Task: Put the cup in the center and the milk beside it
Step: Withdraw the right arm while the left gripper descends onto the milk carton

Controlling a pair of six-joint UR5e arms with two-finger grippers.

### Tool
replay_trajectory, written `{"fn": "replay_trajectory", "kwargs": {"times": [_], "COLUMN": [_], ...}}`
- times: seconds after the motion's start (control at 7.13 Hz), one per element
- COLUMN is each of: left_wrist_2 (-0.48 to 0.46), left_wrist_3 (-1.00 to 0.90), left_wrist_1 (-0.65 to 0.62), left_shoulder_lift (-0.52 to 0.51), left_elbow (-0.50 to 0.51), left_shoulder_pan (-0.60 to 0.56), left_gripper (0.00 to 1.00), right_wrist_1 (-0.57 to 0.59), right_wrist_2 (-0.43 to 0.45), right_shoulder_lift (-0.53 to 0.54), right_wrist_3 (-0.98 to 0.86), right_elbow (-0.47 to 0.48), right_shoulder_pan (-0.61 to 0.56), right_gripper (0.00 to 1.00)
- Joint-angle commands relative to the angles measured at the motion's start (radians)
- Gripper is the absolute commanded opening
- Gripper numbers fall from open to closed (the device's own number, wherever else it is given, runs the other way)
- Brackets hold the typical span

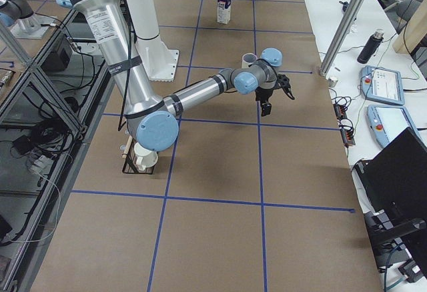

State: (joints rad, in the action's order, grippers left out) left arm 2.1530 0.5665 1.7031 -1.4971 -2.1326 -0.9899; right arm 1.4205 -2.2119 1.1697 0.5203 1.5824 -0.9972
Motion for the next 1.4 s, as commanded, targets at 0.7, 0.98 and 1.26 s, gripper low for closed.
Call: {"fn": "replay_trajectory", "kwargs": {"times": [0.7,0.98,1.26], "left_wrist_2": [0.015,0.018,0.022], "left_wrist_3": [0.039,0.042,0.046], "left_wrist_1": [0.0,-0.003,-0.008], "left_shoulder_lift": [-0.017,-0.008,-0.008], "left_elbow": [0.037,0.039,0.049], "left_shoulder_pan": [0.005,0.011,0.03], "left_gripper": [0.98,0.98,0.98], "right_wrist_1": [0.0,0.0,0.0], "right_wrist_2": [0.0,0.001,0.0], "right_shoulder_lift": [-0.002,-0.002,0.008], "right_wrist_3": [0.006,0.007,-0.002], "right_elbow": [-0.004,-0.004,-0.004], "right_shoulder_pan": [0.0,0.0,-0.009], "right_gripper": [1.0,1.0,1.0]}}
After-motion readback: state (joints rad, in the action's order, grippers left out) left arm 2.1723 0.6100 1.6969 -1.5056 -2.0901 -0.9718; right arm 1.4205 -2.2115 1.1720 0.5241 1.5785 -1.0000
